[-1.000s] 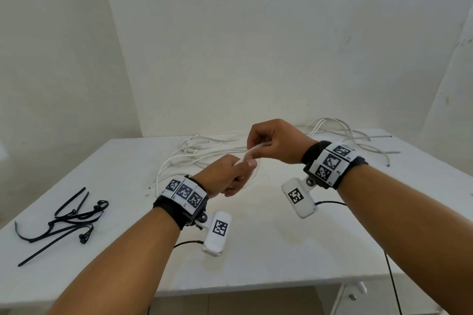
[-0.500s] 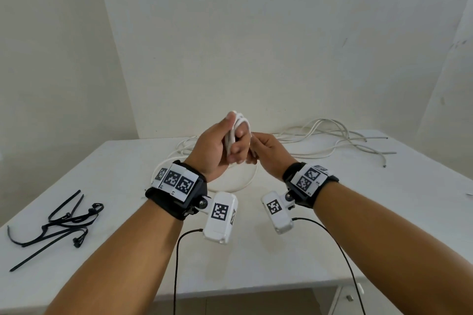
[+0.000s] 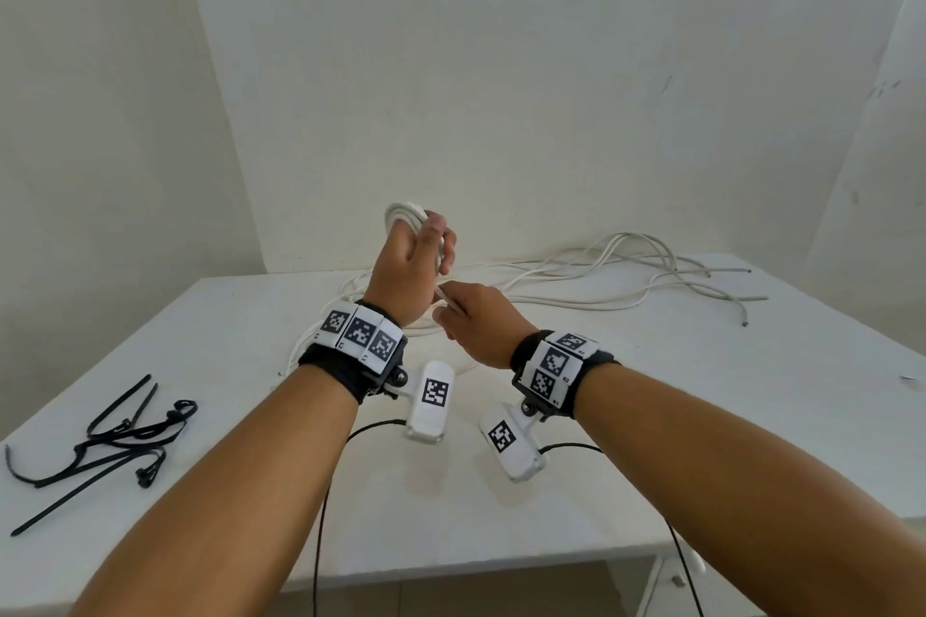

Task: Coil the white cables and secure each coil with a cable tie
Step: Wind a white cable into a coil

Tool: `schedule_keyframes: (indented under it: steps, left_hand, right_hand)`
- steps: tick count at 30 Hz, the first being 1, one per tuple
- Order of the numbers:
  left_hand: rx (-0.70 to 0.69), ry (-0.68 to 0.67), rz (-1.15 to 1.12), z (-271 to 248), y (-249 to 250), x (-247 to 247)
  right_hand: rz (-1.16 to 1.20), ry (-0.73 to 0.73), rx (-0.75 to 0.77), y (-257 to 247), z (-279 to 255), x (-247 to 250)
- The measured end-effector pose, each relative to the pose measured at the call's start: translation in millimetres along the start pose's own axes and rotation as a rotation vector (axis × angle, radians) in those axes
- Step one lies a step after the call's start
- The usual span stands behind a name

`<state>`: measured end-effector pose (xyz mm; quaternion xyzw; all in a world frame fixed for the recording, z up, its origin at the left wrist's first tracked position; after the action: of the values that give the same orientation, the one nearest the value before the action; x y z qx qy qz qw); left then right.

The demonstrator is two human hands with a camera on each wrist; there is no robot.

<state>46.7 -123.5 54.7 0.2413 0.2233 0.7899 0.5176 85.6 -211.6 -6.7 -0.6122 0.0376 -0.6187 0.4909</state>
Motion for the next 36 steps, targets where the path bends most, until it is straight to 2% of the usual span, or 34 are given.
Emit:
schedule_keyframes:
  steps: [4,10,13,16,18,22,26,29,33,36]
  left_hand:
    - [-0.053,-0.055,0.303,0,-20,9]
    - [0.061,-0.217,0.611,-10,-55,26]
    - [0.146,-0.291,0.650,-19,-68,33]
    - [0.277,-0.381,0.532,-31,-74,27]
    - [0.368,-0.453,0.375,-42,-72,14]
    - [0.502,-0.408,-0.021,-55,-69,0]
    - [0.417,-0.430,-0.157,-56,-55,-12]
    - [0.416,-0.416,-0.303,-56,-47,-17]
    - [0.439,-0.309,-0.473,-51,-35,-13]
    - [0.442,-0.241,-0.587,-47,-28,-14]
  right_hand:
    - [-0.062,0.010,0.014,-2,1,3]
    - [-0.131,-0.001,0.024,7,-4,11]
    - [-0.142,0.022,0.054,6,-5,25]
    - [-0.123,0.033,0.093,3,-4,36]
    - [-0.060,0.060,0.099,2,-2,45]
    - [0.093,0.071,0.055,6,2,61]
    - [0.196,0.031,0.048,8,4,64]
    - [0.235,0.014,0.060,9,6,66]
    - [0.261,0.093,0.000,23,8,72]
    - [0.275,0.078,-0.019,29,9,62]
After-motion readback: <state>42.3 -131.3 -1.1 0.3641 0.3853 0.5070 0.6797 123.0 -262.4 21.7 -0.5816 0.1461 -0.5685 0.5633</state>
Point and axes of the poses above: each hand's wrist, its own z-axis towards the middle knuckle, its own x-axis out of the back of the hand, y = z × x, the point moved 7 cm from there along z, towards the middle knuckle, and after that the axes turned 13 degrees about -x, right-handed, at the moved point
